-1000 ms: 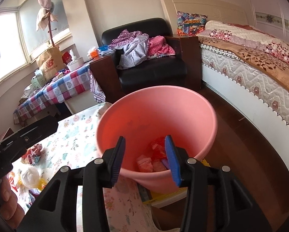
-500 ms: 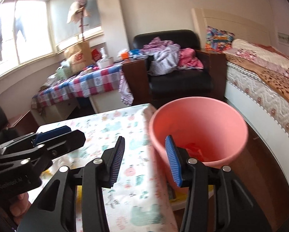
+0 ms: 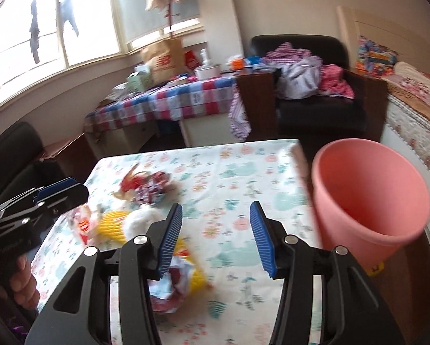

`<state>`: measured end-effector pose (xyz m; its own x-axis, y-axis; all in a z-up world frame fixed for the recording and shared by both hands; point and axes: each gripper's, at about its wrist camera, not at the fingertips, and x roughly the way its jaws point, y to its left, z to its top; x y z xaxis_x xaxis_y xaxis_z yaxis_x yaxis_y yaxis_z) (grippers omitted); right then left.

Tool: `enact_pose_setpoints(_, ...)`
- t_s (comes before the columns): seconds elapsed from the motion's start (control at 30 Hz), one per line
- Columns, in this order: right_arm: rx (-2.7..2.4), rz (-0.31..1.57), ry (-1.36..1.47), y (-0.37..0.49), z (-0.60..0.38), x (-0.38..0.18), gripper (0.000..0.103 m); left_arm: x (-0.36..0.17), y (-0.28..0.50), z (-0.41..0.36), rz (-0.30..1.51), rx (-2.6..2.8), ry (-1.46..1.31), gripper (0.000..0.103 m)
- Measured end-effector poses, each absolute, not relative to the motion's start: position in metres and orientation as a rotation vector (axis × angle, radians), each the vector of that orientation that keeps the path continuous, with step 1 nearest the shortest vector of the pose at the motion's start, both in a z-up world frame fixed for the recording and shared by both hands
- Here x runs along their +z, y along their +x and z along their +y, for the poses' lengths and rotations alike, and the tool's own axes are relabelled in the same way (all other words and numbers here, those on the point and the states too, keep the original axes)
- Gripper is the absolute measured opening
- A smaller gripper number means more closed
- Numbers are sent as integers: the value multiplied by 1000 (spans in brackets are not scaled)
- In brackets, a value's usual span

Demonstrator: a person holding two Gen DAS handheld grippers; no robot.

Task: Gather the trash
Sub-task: 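Move both tools back over the remaining trash on the table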

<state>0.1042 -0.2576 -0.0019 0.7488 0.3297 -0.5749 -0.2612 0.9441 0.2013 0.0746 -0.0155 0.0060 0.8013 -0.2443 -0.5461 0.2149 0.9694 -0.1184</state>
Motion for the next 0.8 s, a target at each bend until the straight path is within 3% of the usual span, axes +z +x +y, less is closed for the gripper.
enact_pose_setpoints(0.33,418,682,77,101,-228,-7,50,-33,58,67,726,-54,-233,47)
enact_pose_setpoints(0.7,451,698,56,102,-220,-10,50,-64,85,76,826,6,-428,47)
enact_pose_setpoints(0.8,466,704,51,104,-215,-10,50,-62,80,76,796,-11,-416,33)
